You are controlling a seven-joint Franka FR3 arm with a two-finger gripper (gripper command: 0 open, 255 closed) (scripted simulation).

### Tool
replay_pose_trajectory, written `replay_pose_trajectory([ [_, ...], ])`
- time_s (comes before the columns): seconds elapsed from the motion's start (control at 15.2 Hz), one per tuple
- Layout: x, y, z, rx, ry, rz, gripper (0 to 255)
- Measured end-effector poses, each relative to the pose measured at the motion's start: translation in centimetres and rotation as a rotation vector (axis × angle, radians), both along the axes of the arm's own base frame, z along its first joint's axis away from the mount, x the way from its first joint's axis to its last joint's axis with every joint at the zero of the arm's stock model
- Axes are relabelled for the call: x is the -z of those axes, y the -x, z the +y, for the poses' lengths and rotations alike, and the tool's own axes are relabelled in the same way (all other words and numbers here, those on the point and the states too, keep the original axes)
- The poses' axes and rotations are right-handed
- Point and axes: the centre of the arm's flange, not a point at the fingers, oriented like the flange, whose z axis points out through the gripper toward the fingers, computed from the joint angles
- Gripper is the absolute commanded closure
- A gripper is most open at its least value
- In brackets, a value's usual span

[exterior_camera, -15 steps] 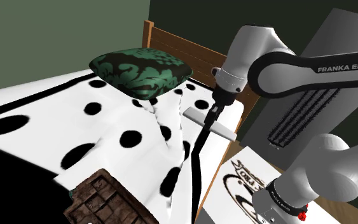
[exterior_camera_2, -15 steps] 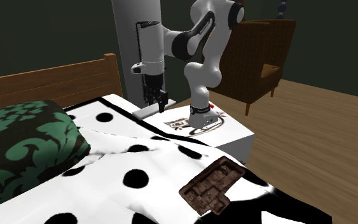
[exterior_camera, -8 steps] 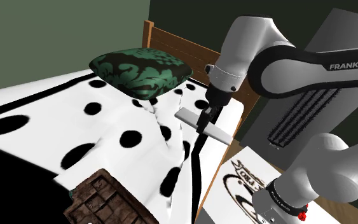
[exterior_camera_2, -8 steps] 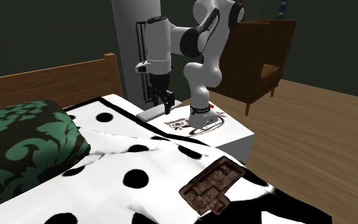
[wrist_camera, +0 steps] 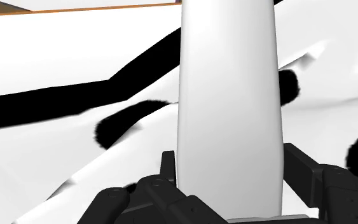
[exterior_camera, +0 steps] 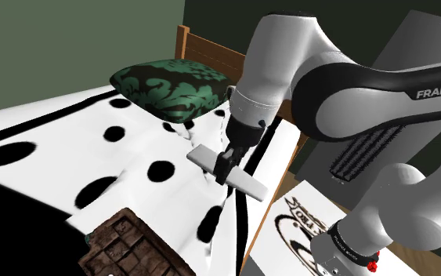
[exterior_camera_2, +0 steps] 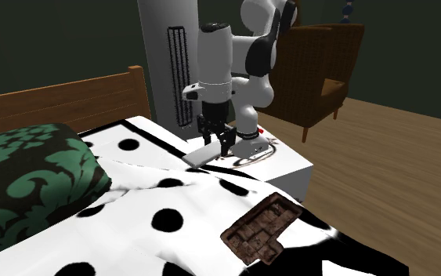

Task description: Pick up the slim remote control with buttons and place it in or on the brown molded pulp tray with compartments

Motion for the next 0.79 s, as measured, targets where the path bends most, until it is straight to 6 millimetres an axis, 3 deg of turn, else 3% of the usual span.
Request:
replay_pose_trajectory([
  [0.79, -0.5, 2.2, 15.5, -0.001, 0.000, 0.000, 255],
])
